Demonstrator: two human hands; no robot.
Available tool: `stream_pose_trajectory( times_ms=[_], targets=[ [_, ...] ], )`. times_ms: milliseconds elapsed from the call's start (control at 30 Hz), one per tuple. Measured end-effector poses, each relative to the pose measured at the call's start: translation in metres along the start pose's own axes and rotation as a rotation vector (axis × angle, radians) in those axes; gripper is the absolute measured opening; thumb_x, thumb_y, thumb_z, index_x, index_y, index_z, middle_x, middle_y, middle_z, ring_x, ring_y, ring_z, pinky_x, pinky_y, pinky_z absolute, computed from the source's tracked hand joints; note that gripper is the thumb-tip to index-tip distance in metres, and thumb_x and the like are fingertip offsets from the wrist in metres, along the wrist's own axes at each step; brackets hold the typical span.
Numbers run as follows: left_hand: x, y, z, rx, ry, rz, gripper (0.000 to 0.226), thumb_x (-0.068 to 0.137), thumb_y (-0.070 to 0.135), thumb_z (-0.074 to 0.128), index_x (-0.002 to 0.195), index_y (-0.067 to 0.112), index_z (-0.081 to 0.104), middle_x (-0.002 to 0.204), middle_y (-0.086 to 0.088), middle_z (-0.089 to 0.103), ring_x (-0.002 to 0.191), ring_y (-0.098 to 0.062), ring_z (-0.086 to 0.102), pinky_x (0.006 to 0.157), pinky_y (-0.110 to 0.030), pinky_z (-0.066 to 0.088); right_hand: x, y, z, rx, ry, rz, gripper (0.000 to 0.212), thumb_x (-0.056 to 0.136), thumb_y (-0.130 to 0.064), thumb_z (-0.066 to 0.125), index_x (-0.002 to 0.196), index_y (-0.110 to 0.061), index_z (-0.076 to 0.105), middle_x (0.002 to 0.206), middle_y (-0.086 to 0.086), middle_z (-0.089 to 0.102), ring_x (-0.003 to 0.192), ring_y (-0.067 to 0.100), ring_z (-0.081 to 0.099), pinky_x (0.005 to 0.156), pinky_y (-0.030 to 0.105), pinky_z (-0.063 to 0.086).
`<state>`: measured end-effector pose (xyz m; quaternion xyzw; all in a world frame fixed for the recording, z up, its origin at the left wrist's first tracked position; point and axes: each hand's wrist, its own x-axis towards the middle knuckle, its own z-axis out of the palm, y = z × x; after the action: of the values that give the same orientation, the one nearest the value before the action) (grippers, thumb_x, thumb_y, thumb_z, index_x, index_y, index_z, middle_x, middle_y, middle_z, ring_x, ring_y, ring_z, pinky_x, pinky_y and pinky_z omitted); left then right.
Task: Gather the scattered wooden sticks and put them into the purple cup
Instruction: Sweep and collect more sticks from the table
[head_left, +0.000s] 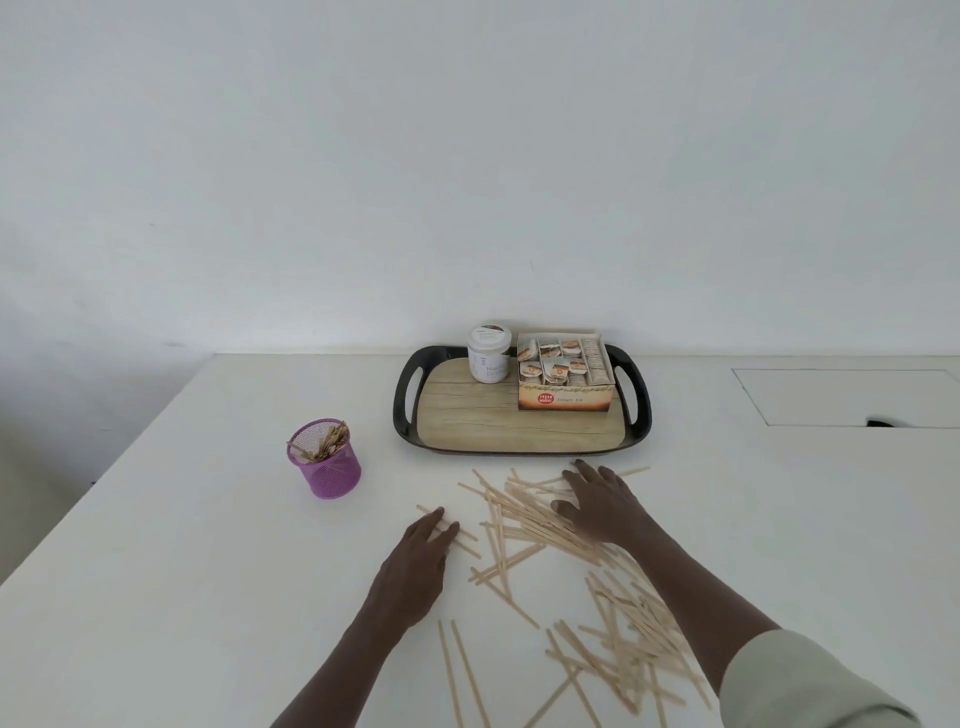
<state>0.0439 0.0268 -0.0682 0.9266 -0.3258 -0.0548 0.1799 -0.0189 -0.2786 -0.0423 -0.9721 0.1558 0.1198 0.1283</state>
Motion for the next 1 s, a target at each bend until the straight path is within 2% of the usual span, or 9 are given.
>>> stream_pose_trajectory(
  times_ms=[200,300,400,467,600,700,767,867,1000],
  targets=[
    [0.001,0.005,-0.006,0.065,0.08,0.026,0.032,0.1,0.02,0.053,0.13,0.019,0.065,0.134,-0.003,0.058,0.127,-0.02,0.051,0.09,-0.037,0.055,-0.018,-0.018,0.011,-0.05,0.102,-0.096,0.054,0.099,-0.049,0.04,0.139,-0.013,0.046,0.151,0.008,0.037,0.132,0.03,0.038,0.11,0.043,0.038],
    [-0.001,0.011,-0.01,0.097,0.117,0.068,0.023,0.095,0.015,0.063,0.115,0.016,0.074,0.107,-0.002,0.069,0.1,-0.023,0.064,0.076,-0.035,0.056,-0.031,-0.027,0.021,-0.062,0.165,-0.125,0.047,0.1,-0.046,0.04,0.13,-0.012,0.051,0.141,0.009,0.043,0.125,0.028,0.042,0.102,0.041,0.045],
    [-0.004,0.017,-0.011,0.109,0.154,0.07,0.013,0.086,0.009,0.073,0.096,0.015,0.079,0.083,0.0,0.069,0.076,-0.02,0.064,0.062,-0.031,0.053,-0.041,-0.032,0.028,-0.054,0.204,-0.138,0.046,0.101,-0.049,0.037,0.126,-0.014,0.054,0.137,0.007,0.045,0.123,0.026,0.044,0.099,0.039,0.046],
    [-0.005,0.02,-0.008,0.101,0.173,0.032,0.013,0.093,0.019,0.065,0.096,0.019,0.077,0.087,0.003,0.065,0.08,-0.016,0.06,0.067,-0.027,0.05,-0.044,-0.036,0.03,-0.069,0.199,-0.153,0.054,0.098,-0.057,0.036,0.129,-0.016,0.051,0.135,0.005,0.045,0.123,0.026,0.045,0.099,0.039,0.045],
    [-0.006,0.026,-0.001,-0.005,0.105,-0.048,0.053,0.092,0.06,0.05,0.125,0.02,0.064,0.119,0.005,0.055,0.111,-0.014,0.051,0.09,-0.029,0.048,-0.048,-0.041,0.03,-0.089,0.127,-0.166,0.078,0.087,-0.072,0.041,0.143,-0.018,0.038,0.14,0.004,0.041,0.126,0.026,0.041,0.103,0.041,0.042],
    [-0.01,0.03,0.004,0.039,0.008,-0.029,0.083,0.077,0.078,0.053,0.137,0.021,0.052,0.134,0.005,0.043,0.121,-0.015,0.043,0.096,-0.03,0.046,-0.05,-0.045,0.031,-0.076,0.159,-0.177,0.06,0.089,-0.059,0.053,0.133,-0.018,0.05,0.134,0.002,0.045,0.121,0.024,0.043,0.099,0.037,0.042],
    [-0.012,0.03,0.009,0.026,0.011,-0.022,0.081,0.077,0.075,0.056,0.139,0.023,0.051,0.135,0.006,0.04,0.122,-0.015,0.041,0.098,-0.028,0.045,-0.049,-0.046,0.031,-0.04,0.197,-0.183,0.043,0.092,-0.047,0.057,0.123,-0.018,0.058,0.126,0.0,0.049,0.116,0.021,0.046,0.094,0.034,0.044],
    [-0.011,0.029,0.012,-0.029,0.061,-0.017,0.057,0.089,0.056,0.061,0.136,0.024,0.057,0.13,0.005,0.046,0.12,-0.014,0.045,0.096,-0.025,0.045,-0.05,-0.045,0.029,-0.003,0.222,-0.189,0.026,0.093,-0.036,0.061,0.109,-0.016,0.065,0.115,-0.002,0.054,0.11,0.02,0.049,0.087,0.031,0.044],
    [-0.008,0.031,0.009,-0.097,0.125,-0.011,0.035,0.093,0.033,0.066,0.125,0.019,0.067,0.116,0.005,0.055,0.113,-0.014,0.051,0.088,-0.027,0.049,-0.051,-0.044,0.024,0.02,0.222,-0.172,0.027,0.092,-0.032,0.064,0.113,-0.016,0.065,0.113,-0.001,0.057,0.109,0.02,0.052,0.087,0.032,0.045]
  ],
)
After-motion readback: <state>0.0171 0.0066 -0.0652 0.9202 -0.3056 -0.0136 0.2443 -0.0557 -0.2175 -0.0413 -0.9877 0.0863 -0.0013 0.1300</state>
